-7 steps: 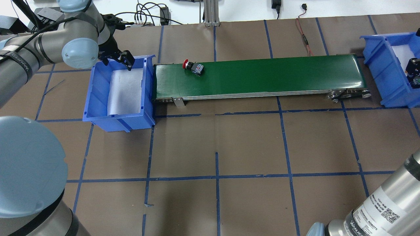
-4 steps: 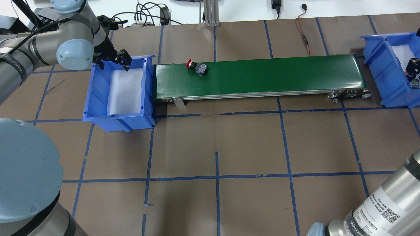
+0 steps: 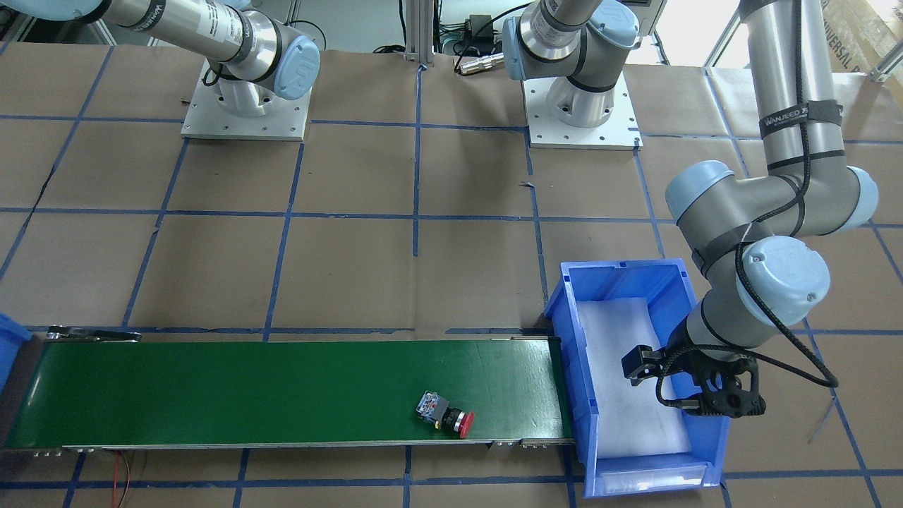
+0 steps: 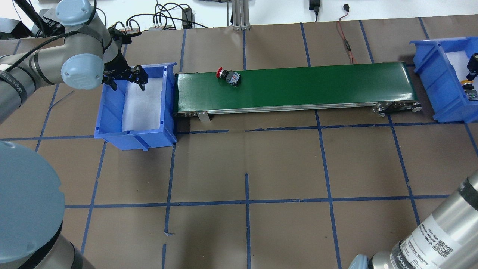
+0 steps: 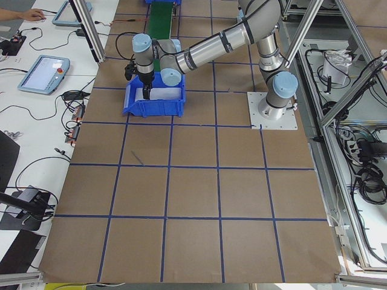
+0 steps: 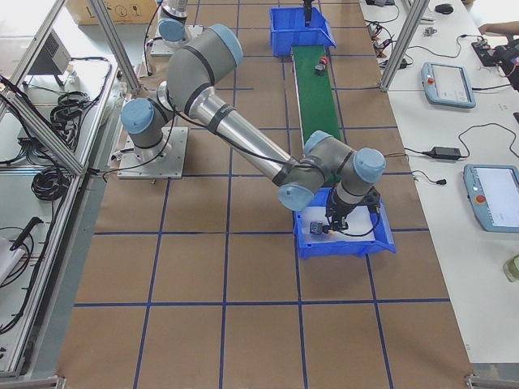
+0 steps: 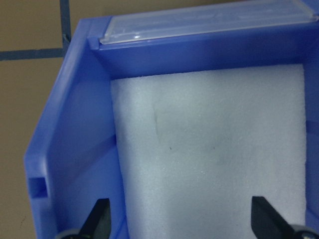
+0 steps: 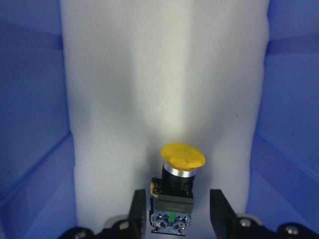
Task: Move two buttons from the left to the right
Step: 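Release the yellow button onto the foam with the right gripper while the left gripper withdraws, then move the right gripper back over the belt toward the red button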
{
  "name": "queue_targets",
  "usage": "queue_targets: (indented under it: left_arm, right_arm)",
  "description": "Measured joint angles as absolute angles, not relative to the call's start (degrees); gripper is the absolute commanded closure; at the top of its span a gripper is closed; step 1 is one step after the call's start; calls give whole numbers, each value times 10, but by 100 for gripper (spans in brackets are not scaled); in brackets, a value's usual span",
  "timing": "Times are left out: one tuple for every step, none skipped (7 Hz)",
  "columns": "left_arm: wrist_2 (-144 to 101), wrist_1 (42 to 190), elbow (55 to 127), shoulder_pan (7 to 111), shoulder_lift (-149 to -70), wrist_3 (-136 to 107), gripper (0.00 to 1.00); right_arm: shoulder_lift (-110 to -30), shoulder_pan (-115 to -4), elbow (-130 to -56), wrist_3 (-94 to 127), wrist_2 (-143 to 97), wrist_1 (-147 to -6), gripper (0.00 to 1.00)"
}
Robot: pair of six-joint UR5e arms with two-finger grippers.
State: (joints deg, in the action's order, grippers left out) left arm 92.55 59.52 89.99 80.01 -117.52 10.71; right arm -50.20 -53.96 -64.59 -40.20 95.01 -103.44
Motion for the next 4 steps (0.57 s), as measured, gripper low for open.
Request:
queue_targets:
  left_arm:
    - [926, 596, 903, 799, -1173, 98, 0]
    - [926, 596, 907, 799, -1168, 86, 0]
    - [926, 596, 913, 799, -1164, 77, 0]
    - [926, 595, 917, 799, -1162, 74, 0]
  right_arm:
    - [-520, -550, -640, -405, 944, -1028, 46]
    - [-543, -567, -638, -406, 940, -1019, 46]
    - [-564, -591, -638, -406, 937, -1011, 46]
    - [-581, -618, -638, -404, 931, -1008, 45]
